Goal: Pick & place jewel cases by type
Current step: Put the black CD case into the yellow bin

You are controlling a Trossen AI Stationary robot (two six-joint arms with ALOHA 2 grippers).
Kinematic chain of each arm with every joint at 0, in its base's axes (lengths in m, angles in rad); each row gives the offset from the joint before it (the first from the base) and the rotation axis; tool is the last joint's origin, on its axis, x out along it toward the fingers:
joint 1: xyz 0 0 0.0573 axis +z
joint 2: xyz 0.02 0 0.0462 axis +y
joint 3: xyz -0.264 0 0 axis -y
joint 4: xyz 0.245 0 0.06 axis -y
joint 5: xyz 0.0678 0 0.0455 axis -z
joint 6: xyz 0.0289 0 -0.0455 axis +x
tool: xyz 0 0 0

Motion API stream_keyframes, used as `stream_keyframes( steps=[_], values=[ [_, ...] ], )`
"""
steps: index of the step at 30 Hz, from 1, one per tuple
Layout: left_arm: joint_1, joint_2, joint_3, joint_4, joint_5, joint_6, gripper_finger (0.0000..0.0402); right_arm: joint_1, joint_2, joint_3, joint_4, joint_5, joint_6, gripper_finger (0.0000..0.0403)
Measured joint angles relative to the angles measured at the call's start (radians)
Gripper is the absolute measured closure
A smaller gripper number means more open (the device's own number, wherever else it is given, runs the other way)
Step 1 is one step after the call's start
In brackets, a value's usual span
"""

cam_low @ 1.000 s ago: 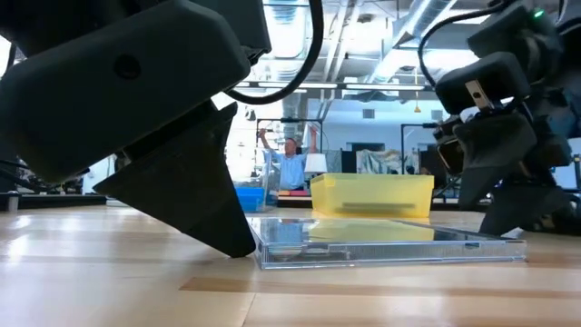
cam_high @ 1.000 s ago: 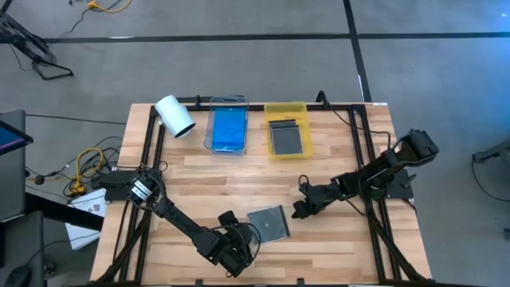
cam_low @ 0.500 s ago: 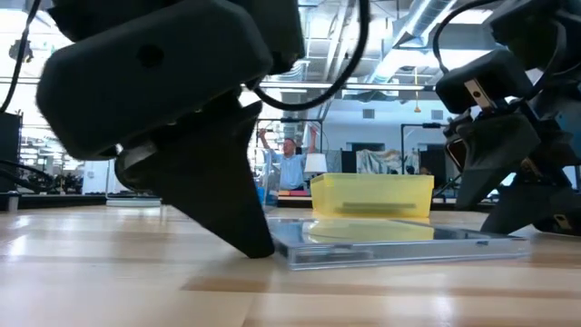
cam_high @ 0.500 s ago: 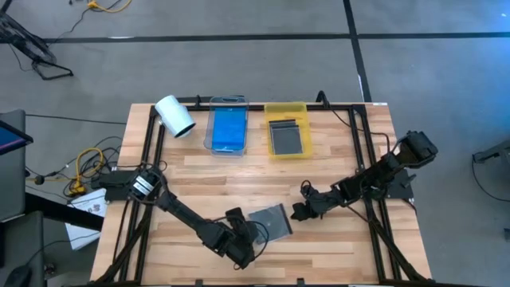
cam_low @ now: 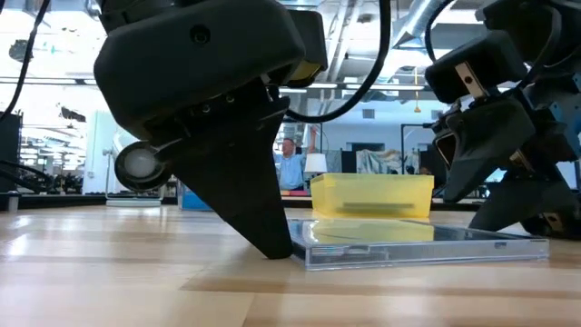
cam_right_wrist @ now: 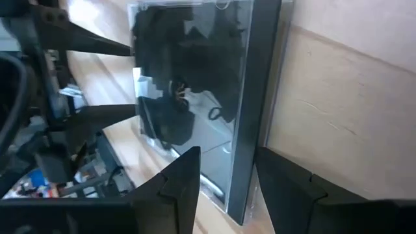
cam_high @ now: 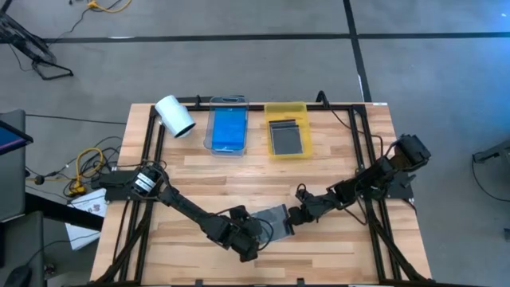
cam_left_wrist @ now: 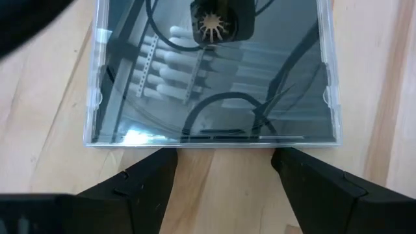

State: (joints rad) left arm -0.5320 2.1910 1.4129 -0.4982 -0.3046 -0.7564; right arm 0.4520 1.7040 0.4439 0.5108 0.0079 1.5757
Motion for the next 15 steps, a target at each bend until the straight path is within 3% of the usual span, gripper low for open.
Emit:
stream_keyframes(
  steps=[15],
  values=[
    [-0.027, -0.001, 0.000, -0.023, -0.030, -0.056, 0.0136, 0.020, 0.036, 0.044, 0.000, 0.034, -0.023, 0.0257]
  ],
)
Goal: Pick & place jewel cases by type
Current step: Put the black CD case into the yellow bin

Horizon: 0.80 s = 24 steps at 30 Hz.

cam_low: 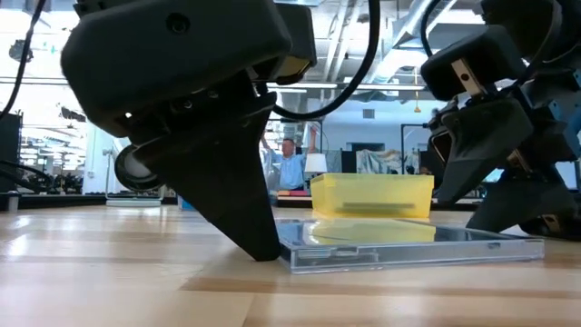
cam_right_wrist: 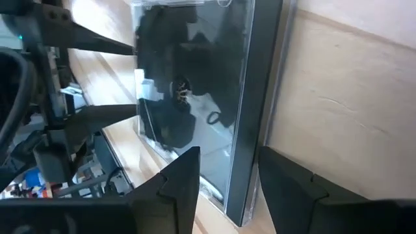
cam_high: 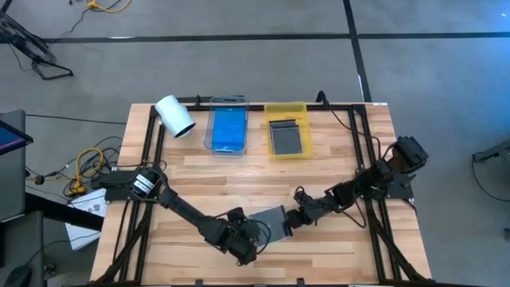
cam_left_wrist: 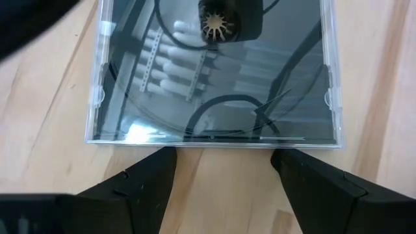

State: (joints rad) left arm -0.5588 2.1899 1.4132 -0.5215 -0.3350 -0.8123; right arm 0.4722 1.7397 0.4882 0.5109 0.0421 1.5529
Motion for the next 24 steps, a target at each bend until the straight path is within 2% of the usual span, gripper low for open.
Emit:
stream_keyframes(
  steps=[10, 17, 21, 24],
  values=[
    [-0.011, 0.000, 0.000, -0.004, -0.026, -0.012, 0.0136, 0.091, -0.005, -0.041, 0.075, 0.136, -0.055, 0.0261],
    [-0.011, 0.000, 0.000, 0.000, -0.029, 0.003, 0.0155, 0.142, -0.117, -0.134, 0.088, 0.212, -0.068, 0.0269],
    [-0.006, 0.000, 0.000, 0.005, -0.029, 0.015, 0.0174, 0.163, -0.120, -0.162, 0.137, 0.252, -0.048, 0.0277],
    [-0.002, 0.000, 0.000, 0.002, -0.018, 0.014, 0.0180, 0.172, -0.119, -0.165, 0.107, 0.254, 0.038, 0.0280]
  ],
)
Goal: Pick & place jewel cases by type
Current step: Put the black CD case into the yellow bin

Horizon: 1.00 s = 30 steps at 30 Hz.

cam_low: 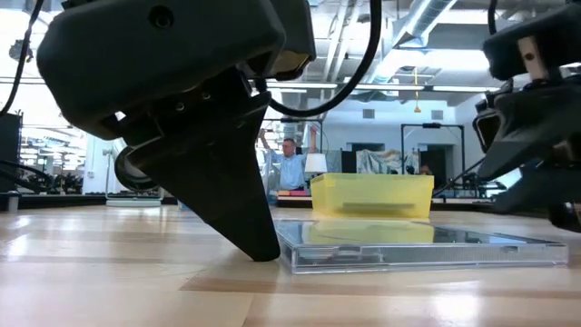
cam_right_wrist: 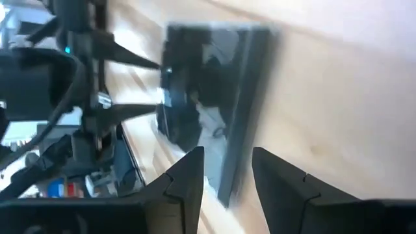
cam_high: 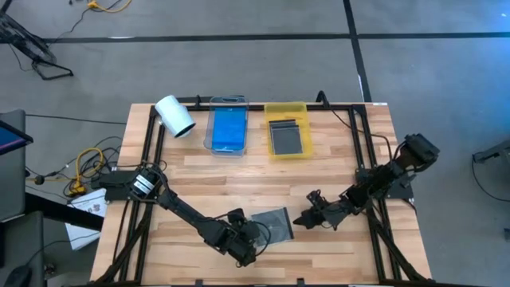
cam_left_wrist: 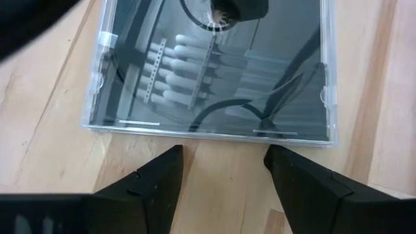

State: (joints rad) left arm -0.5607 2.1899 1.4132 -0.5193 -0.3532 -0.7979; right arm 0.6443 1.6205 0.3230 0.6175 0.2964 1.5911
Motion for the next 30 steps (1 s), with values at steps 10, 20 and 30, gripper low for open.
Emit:
stream_keyframes(
  steps=[10, 20, 30],
  values=[
    [0.026, 0.000, 0.002, 0.002, 0.057, 0.029, 0.0169, -0.059, -0.004, 0.005, -0.052, -0.099, 0.102, 0.0222],
    [0.040, -0.001, 0.003, 0.003, 0.073, 0.040, 0.0168, -0.111, -0.003, 0.141, -0.340, -0.095, 0.097, 0.0181],
    [0.042, -0.002, 0.003, 0.003, 0.080, 0.039, 0.0168, -0.102, -0.002, 0.167, -0.403, -0.108, 0.114, 0.0200]
  ],
)
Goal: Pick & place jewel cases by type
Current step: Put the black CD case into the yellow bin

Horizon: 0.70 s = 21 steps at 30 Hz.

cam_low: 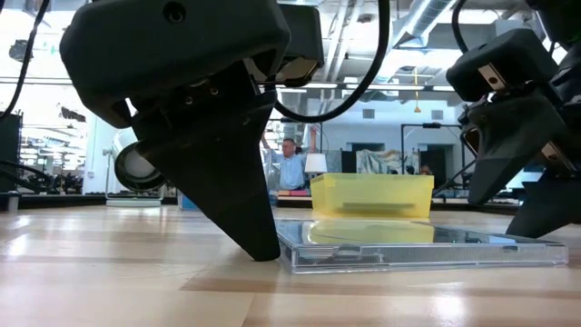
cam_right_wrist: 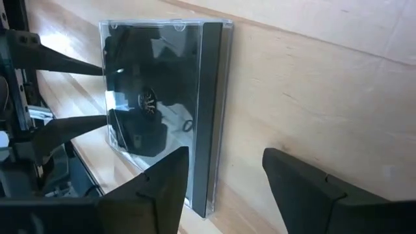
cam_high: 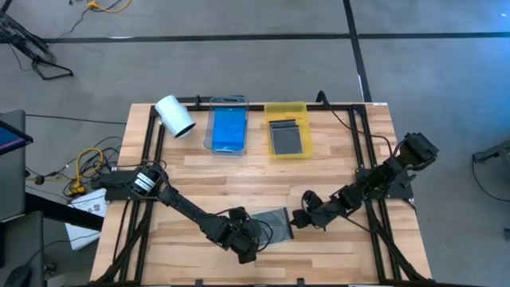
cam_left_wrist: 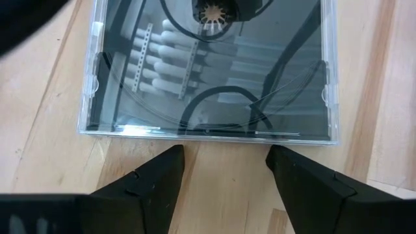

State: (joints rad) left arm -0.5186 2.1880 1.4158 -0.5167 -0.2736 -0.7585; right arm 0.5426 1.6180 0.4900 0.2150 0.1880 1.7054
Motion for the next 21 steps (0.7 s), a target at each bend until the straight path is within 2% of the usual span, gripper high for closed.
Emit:
stream_keyframes(
  steps=[11, 17, 21],
  values=[
    [0.001, 0.000, 0.000, 0.000, 0.006, 0.000, 0.0168, -0.003, 0.004, 0.066, -0.119, -0.023, -0.012, 0.0203],
    [0.001, 0.000, 0.000, 0.000, 0.006, 0.000, 0.0168, -0.006, 0.044, 0.068, -0.054, -0.017, -0.031, 0.0215],
    [0.002, 0.000, 0.000, 0.000, 0.006, 0.001, 0.0168, -0.016, 0.047, 0.067, -0.031, -0.030, -0.056, 0.0203]
  ],
)
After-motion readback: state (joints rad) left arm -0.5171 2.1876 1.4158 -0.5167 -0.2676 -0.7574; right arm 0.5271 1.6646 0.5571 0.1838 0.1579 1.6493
